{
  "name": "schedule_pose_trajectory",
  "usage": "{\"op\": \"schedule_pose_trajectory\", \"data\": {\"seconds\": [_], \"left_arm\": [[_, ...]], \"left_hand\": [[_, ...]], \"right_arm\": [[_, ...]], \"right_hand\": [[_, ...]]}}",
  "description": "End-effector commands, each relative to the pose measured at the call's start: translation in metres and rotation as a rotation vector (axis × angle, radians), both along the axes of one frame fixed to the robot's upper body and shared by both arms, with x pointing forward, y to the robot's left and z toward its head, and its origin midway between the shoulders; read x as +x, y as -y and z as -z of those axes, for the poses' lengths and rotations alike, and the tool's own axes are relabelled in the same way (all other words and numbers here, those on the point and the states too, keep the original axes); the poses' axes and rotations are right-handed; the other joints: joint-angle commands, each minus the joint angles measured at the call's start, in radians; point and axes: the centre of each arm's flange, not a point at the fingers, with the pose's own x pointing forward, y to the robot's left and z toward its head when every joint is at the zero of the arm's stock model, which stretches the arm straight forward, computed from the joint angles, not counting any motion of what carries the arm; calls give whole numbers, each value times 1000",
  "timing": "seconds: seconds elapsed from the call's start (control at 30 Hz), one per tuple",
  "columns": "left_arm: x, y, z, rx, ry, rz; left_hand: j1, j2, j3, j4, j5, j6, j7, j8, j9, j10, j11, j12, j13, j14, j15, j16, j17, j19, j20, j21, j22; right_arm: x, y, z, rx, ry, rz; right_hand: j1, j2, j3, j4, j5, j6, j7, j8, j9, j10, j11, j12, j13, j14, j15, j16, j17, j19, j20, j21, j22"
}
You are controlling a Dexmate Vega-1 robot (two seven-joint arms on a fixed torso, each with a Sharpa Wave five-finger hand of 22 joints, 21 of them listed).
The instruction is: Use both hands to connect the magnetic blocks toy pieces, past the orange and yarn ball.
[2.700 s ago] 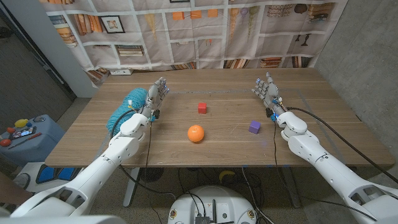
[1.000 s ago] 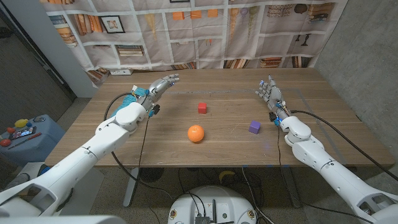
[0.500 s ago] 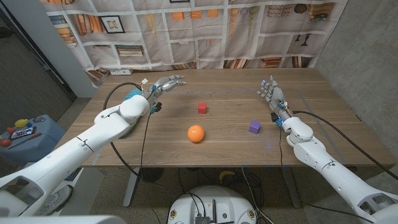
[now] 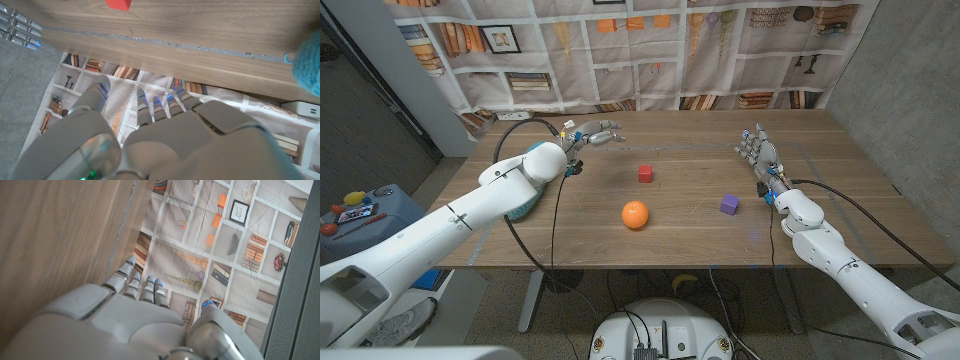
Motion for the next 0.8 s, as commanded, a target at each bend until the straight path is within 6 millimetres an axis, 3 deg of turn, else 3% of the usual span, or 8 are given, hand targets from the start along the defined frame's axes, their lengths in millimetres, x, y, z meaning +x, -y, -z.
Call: {"op": "schedule_pose_trajectory", "data": {"seconds": [0.03, 0.8], "left_arm": [[-2, 15, -12, 192, 3, -14], [-3, 46, -21, 481, -21, -139]], "left_hand": [[24, -9, 10, 2, 6, 30, -6, 13, 1, 0, -16, -2, 2, 1, -7, 0, 3, 3, -8, 1, 1], [86, -55, 13, 5, -4, 13, -19, -7, 2, -33, -20, -13, 3, -30, -4, -5, 4, -46, 8, -8, 2]], "right_arm": [[0, 2, 8, 25, 1, 9], [-2, 1, 15, 38, -1, 20]], "right_hand": [[5, 5, 3, -4, 3, 13, 0, 6, 2, 9, 4, 6, 2, 3, -5, 5, 1, 4, -8, 5, 3], [4, 8, 5, -7, 3, 14, -1, 6, 2, 9, 4, 7, 1, 5, -2, 7, -7, 6, -8, 5, 3]]}}
